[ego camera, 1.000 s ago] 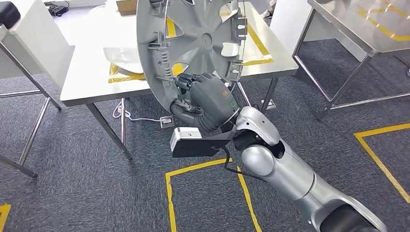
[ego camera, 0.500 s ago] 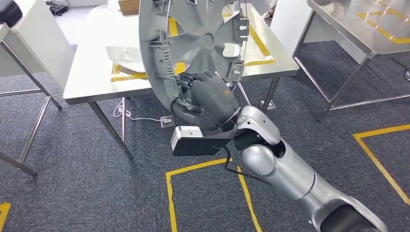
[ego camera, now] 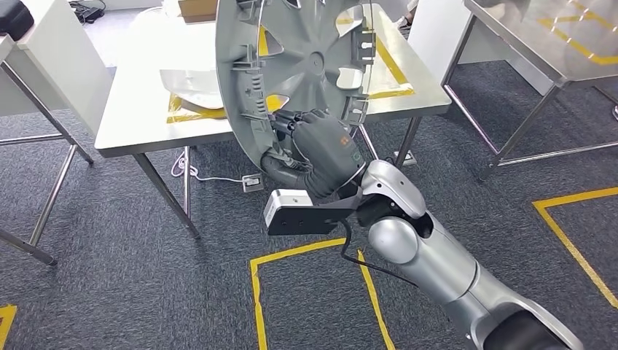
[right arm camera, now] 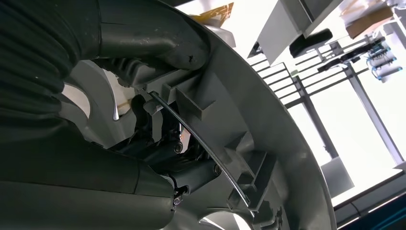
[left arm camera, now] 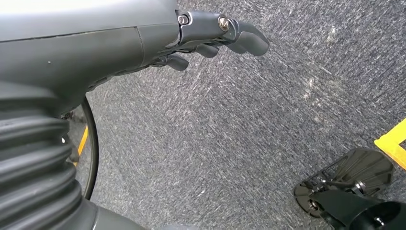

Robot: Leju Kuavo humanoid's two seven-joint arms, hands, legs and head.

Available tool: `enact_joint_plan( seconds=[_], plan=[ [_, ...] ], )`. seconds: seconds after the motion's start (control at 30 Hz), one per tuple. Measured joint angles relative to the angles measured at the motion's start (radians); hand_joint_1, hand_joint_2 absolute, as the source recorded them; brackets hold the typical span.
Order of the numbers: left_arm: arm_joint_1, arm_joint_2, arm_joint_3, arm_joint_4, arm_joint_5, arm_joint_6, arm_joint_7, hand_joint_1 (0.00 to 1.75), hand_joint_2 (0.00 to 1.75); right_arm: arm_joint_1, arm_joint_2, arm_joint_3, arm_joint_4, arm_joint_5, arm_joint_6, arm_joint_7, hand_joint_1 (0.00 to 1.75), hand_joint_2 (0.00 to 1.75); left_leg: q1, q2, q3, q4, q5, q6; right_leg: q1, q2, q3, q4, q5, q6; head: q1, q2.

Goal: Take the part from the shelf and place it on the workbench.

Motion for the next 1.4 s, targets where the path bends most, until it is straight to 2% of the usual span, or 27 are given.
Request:
enact_joint_plan(
  seconds=[0.07,0.1,0.17,0.2,0.23,0.27,0.33,0.4,0.43,0.5,0.57,0.63,0.7,0.73,0.77,0.83,0.87,0.9,0.93,1.03,1.07,1.13,1.2,1.23,1.27,1.3,1.4],
  plan=[
    [-0.001,-0.001,0.000,0.000,-0.001,0.000,0.000,0.00,1.75,-0.011,-0.001,-0.004,0.000,-0.011,0.000,-0.004,1.75,1.75,0.007,-0.002,0.008,-0.014,0.004,0.008,-0.001,0.010,-0.010,0.026,-0.020,0.008,0.002,0.000],
    [-0.002,-0.001,0.000,-0.001,-0.002,0.000,0.000,0.00,1.75,-0.014,-0.002,-0.006,0.000,-0.015,-0.001,-0.006,1.75,1.75,0.011,-0.002,0.013,-0.020,0.007,0.011,-0.002,0.018,-0.029,0.068,-0.043,0.012,0.004,0.000],
    [-0.003,-0.002,0.000,-0.001,-0.003,0.000,0.001,0.00,1.75,-0.018,-0.006,-0.007,0.001,-0.018,-0.002,-0.008,1.75,1.75,0.013,-0.005,0.015,-0.022,0.007,0.013,-0.009,0.032,-0.093,0.198,-0.105,0.020,0.006,0.000],
    [-0.003,-0.001,0.000,-0.001,-0.003,0.000,0.001,0.00,1.75,-0.018,-0.008,-0.007,0.001,-0.019,-0.002,-0.008,1.75,1.75,0.013,-0.007,0.014,-0.022,0.007,0.012,-0.013,0.033,-0.124,0.256,-0.125,0.024,0.006,0.000],
    [-0.003,-0.001,0.000,-0.001,-0.003,0.000,0.001,0.00,1.75,-0.017,-0.010,-0.007,0.002,-0.020,-0.002,-0.008,1.75,1.75,0.015,-0.010,0.014,-0.020,0.006,0.009,-0.017,0.033,-0.140,0.282,-0.125,0.027,0.006,0.000],
    [-0.003,-0.002,0.000,-0.001,-0.003,0.000,0.001,0.00,1.75,-0.017,-0.011,-0.007,0.004,-0.022,-0.002,-0.007,1.75,1.75,0.017,-0.013,0.015,-0.018,0.004,0.005,-0.021,0.033,-0.136,0.268,-0.106,0.031,0.006,0.000],
    [-0.003,-0.003,0.000,-0.001,-0.003,0.000,0.001,0.00,1.75,-0.017,-0.013,-0.007,0.005,-0.024,-0.002,-0.007,1.75,1.75,0.024,-0.020,0.015,-0.009,-0.004,-0.008,-0.031,0.033,-0.079,0.143,-0.039,0.038,0.007,0.000],
    [-0.003,-0.002,0.000,-0.002,-0.003,0.000,0.001,0.00,1.75,-0.018,-0.014,-0.007,0.005,-0.026,-0.002,-0.008,1.75,1.75,0.025,-0.024,0.013,-0.001,-0.012,-0.026,-0.032,0.039,-0.027,0.037,-0.005,0.035,0.007,0.000],
    [-0.004,-0.001,0.000,-0.002,-0.003,0.000,0.001,0.00,1.75,-0.019,-0.016,-0.007,0.006,-0.030,-0.002,-0.007,1.75,1.75,0.024,-0.026,0.013,0.000,-0.014,-0.035,-0.031,0.041,-0.017,0.018,-0.005,0.029,0.007,0.000],
    [-0.003,0.000,0.000,-0.002,-0.005,0.000,0.001,0.00,1.75,-0.029,-0.019,-0.006,0.008,-0.047,-0.004,-0.003,1.75,1.75,0.025,-0.027,0.016,-0.008,-0.013,-0.050,-0.027,0.043,-0.016,0.019,-0.008,0.009,0.007,0.000],
    [-0.003,0.000,0.000,-0.002,-0.007,0.000,0.001,0.00,1.75,-0.046,-0.023,-0.005,0.011,-0.068,-0.008,0.004,1.75,1.75,0.027,-0.022,0.010,0.007,-0.022,-0.061,-0.027,0.042,-0.010,0.016,-0.010,-0.009,0.006,0.000],
    [-0.004,0.000,0.000,-0.003,-0.009,0.000,0.000,0.00,1.75,-0.064,-0.025,-0.004,0.013,-0.082,-0.011,0.007,1.75,1.75,0.026,-0.013,-0.037,0.098,-0.060,-0.062,-0.027,0.040,-0.001,0.014,-0.017,-0.024,0.003,0.000],
    [-0.003,0.000,0.000,-0.003,-0.010,0.000,0.000,0.00,1.75,-0.075,-0.028,-0.002,0.017,-0.094,-0.013,0.007,1.75,1.75,0.023,-0.009,-0.115,0.235,-0.102,-0.059,-0.021,0.039,0.011,0.014,-0.028,-0.032,0.002,0.000],
    [-0.002,0.000,0.000,-0.003,-0.010,0.000,0.000,0.00,1.75,-0.078,-0.031,0.000,0.019,-0.101,-0.014,0.007,1.75,1.75,0.021,-0.009,-0.143,0.276,-0.104,-0.057,-0.017,0.039,0.019,0.014,-0.034,-0.034,0.003,0.000],
    [-0.001,0.001,0.000,-0.003,-0.011,0.000,0.000,0.00,1.75,-0.080,-0.034,0.002,0.021,-0.109,-0.017,0.007,1.75,1.75,0.018,-0.009,-0.153,0.278,-0.085,-0.052,-0.015,0.039,0.029,0.014,-0.042,-0.035,0.003,0.000],
    [-0.001,0.001,0.001,-0.003,-0.011,0.000,0.000,0.00,1.75,-0.086,-0.039,0.006,0.024,-0.121,-0.024,0.008,1.75,1.75,0.011,-0.009,-0.115,0.170,-0.003,-0.039,-0.012,0.039,0.052,0.014,-0.060,-0.034,0.003,0.000],
    [-0.001,0.001,0.001,-0.002,-0.011,0.000,-0.001,0.00,1.75,-0.091,-0.041,0.009,0.025,-0.125,-0.027,0.008,1.75,1.75,0.006,-0.007,-0.085,0.107,0.027,-0.031,-0.010,0.039,0.063,0.013,-0.069,-0.031,0.003,0.000],
    [-0.003,0.001,0.001,-0.002,-0.012,0.000,-0.001,0.00,1.75,-0.096,-0.042,0.012,0.026,-0.128,-0.029,0.008,1.75,1.75,0.001,-0.006,-0.059,0.052,0.041,-0.024,-0.008,0.040,0.070,0.013,-0.078,-0.026,0.002,0.000],
    [-0.004,0.001,0.001,-0.002,-0.012,0.000,-0.001,0.00,1.75,-0.102,-0.044,0.015,0.027,-0.130,-0.031,0.008,1.75,1.75,-0.003,-0.004,-0.042,0.021,0.041,-0.018,-0.007,0.039,0.074,0.010,-0.084,-0.020,0.002,0.000],
    [-0.006,0.001,0.001,-0.002,-0.012,0.000,-0.001,0.00,1.75,-0.112,-0.050,0.018,0.029,-0.132,-0.036,0.010,1.75,1.75,-0.003,-0.008,-0.023,0.001,0.018,-0.001,-0.007,0.038,0.080,0.016,-0.083,-0.005,0.003,0.000],
    [-0.006,0.001,0.002,-0.002,-0.012,0.000,-0.002,0.00,1.75,-0.115,-0.052,0.018,0.030,-0.134,-0.037,0.010,1.75,1.75,-0.001,-0.010,-0.015,-0.003,0.013,0.006,-0.007,0.039,0.072,0.038,-0.080,-0.001,0.004,0.000],
    [-0.007,0.001,0.003,-0.003,-0.013,0.000,-0.001,0.00,1.75,-0.123,-0.054,0.020,0.034,-0.139,-0.038,0.009,1.75,1.75,0.003,-0.013,0.001,-0.009,0.003,0.015,-0.010,0.039,0.013,0.131,-0.093,0.007,0.007,0.000],
    [-0.008,0.001,0.004,-0.003,-0.014,0.000,-0.001,0.00,1.75,-0.130,-0.057,0.023,0.040,-0.143,-0.039,0.008,1.75,1.75,0.003,-0.015,0.015,-0.010,-0.011,0.019,-0.011,0.040,-0.078,0.251,-0.137,0.014,0.010,0.000],
    [-0.007,0.001,0.004,-0.002,-0.015,0.000,-0.001,0.00,1.75,-0.130,-0.059,0.025,0.044,-0.144,-0.040,0.008,1.75,1.75,0.003,-0.018,0.023,-0.009,-0.019,0.019,-0.012,0.040,-0.113,0.287,-0.154,0.017,0.010,0.000],
    [-0.005,0.000,0.004,-0.002,-0.015,0.000,-0.001,0.00,1.75,-0.130,-0.060,0.027,0.047,-0.146,-0.040,0.008,1.75,1.75,0.003,-0.020,0.035,-0.009,-0.028,0.018,-0.012,0.040,-0.135,0.291,-0.155,0.017,0.011,0.000],
    [-0.004,0.000,0.005,-0.002,-0.015,0.000,-0.001,0.00,1.75,-0.130,-0.062,0.029,0.051,-0.148,-0.040,0.009,1.75,1.75,0.003,-0.023,0.050,-0.009,-0.039,0.016,-0.012,0.040,-0.138,0.259,-0.129,0.016,0.012,0.000],
    [-0.003,-0.002,0.005,0.000,-0.016,0.000,-0.001,0.00,1.75,-0.134,-0.067,0.035,0.061,-0.154,-0.042,0.008,1.75,1.75,0.001,-0.029,0.090,-0.008,-0.073,0.005,-0.010,0.039,-0.106,0.067,0.024,0.007,0.013,0.000]
  ],
)
